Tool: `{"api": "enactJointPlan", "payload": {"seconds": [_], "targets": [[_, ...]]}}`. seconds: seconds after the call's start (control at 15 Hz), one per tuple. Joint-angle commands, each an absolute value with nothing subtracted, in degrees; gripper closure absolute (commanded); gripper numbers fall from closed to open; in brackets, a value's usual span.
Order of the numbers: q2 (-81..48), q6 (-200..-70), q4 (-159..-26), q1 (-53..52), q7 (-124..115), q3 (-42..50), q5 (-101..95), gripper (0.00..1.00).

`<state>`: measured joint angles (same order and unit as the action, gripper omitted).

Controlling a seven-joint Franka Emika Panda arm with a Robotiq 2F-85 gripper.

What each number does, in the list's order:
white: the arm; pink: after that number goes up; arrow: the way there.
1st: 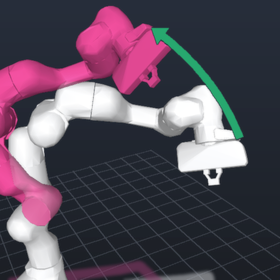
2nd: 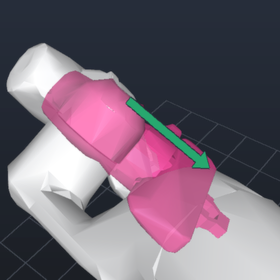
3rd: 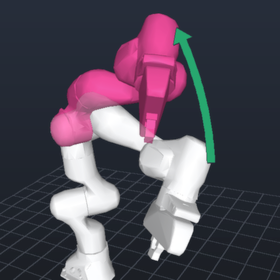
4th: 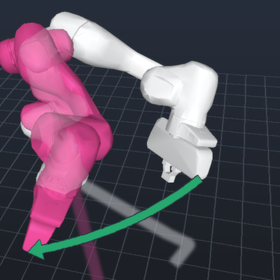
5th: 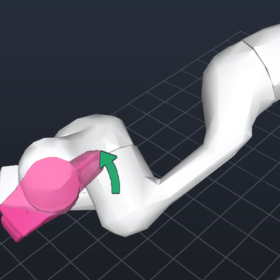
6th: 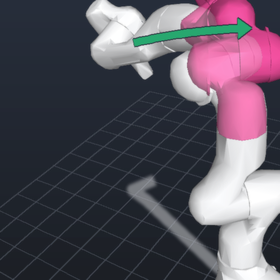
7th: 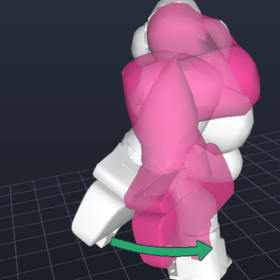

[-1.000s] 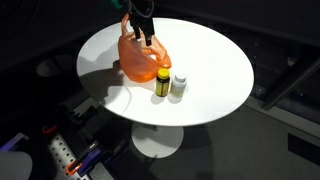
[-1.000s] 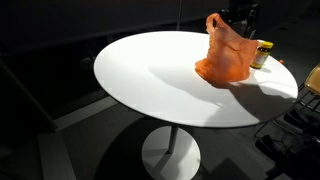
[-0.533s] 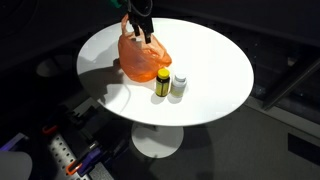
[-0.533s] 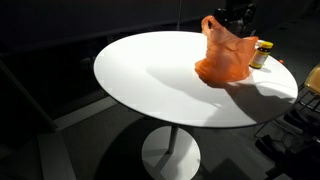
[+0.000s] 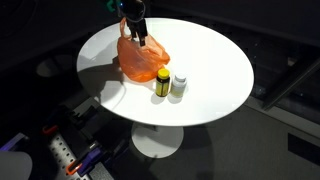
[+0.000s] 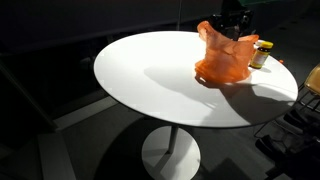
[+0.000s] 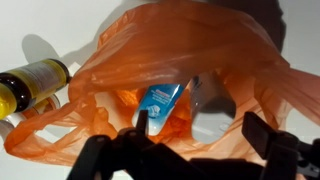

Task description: Remove the white bottle from the plastic bag

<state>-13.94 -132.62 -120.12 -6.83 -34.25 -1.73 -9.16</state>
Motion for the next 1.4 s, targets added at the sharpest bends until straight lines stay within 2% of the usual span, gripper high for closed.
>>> {"api": "enactJointPlan", "payload": {"seconds": [0.0, 0.13, 0.47, 1.0, 1.33], "targets": [[-14.45, -132.69, -119.67, -7.64, -36.61, -1.04, -7.80, 0.34], [-14.57, -132.44, -119.49, -7.62, -37.36, -0.95, -7.65, 0.53], [-11.42, -130.74, -119.62, -6.55, -36.61, -0.70, -5.47, 0.90], [-4.40, -123.11, -117.67, -3.91, -36.57, 0.60, -4.03, 0.89], [-5.16, -122.52, -114.50, -1.63, -38.53, 1.93, -5.63, 0.89]]}}
